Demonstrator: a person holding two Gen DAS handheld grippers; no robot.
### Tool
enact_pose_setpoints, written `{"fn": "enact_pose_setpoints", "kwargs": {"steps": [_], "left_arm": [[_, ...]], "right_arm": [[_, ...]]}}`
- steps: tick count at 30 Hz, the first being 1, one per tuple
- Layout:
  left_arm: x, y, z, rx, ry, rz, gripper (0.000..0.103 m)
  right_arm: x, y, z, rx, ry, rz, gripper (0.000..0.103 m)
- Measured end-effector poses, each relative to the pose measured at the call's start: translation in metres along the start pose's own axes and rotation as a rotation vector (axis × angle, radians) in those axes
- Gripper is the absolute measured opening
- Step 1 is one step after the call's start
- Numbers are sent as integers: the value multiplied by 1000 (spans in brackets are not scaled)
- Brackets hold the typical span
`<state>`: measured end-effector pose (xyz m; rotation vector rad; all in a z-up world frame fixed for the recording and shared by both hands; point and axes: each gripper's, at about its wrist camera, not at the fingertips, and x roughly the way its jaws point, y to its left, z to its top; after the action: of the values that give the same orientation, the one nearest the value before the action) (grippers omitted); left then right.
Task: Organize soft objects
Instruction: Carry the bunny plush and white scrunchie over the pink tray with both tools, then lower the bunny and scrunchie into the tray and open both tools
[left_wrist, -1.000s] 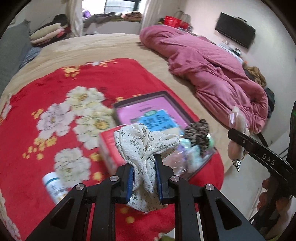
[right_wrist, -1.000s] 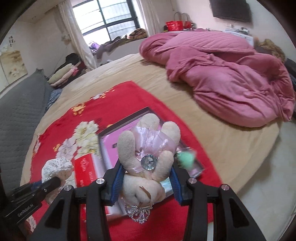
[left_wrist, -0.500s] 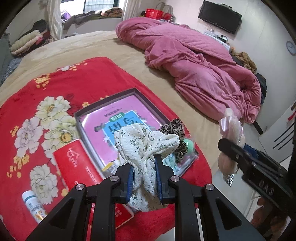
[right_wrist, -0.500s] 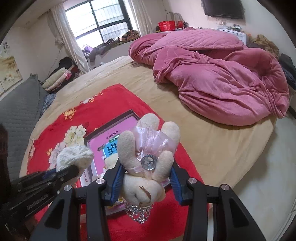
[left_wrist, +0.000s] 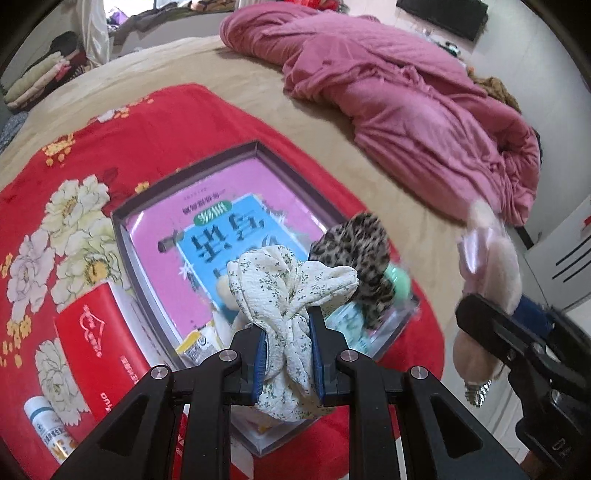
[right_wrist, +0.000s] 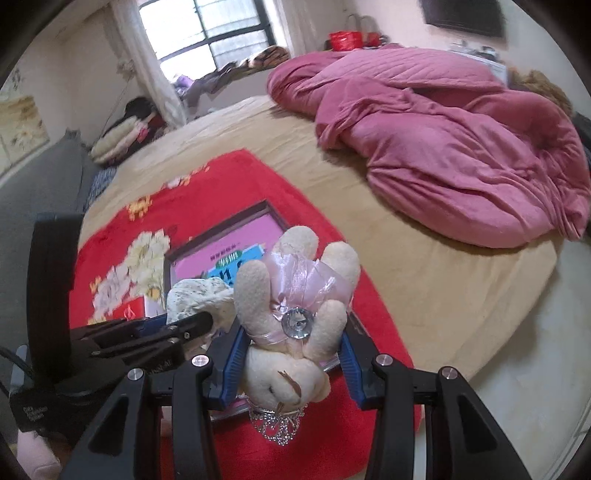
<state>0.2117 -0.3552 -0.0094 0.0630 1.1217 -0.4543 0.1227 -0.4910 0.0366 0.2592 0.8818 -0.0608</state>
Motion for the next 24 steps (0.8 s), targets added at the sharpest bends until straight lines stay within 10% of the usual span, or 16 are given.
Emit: {"fn": "enact_pose_setpoints", "kwargs": {"steps": [24], "left_arm": [[15, 23, -12, -23, 25, -19, 24]], "right_arm": [[105, 15, 18, -96, 181, -10, 46]]}}
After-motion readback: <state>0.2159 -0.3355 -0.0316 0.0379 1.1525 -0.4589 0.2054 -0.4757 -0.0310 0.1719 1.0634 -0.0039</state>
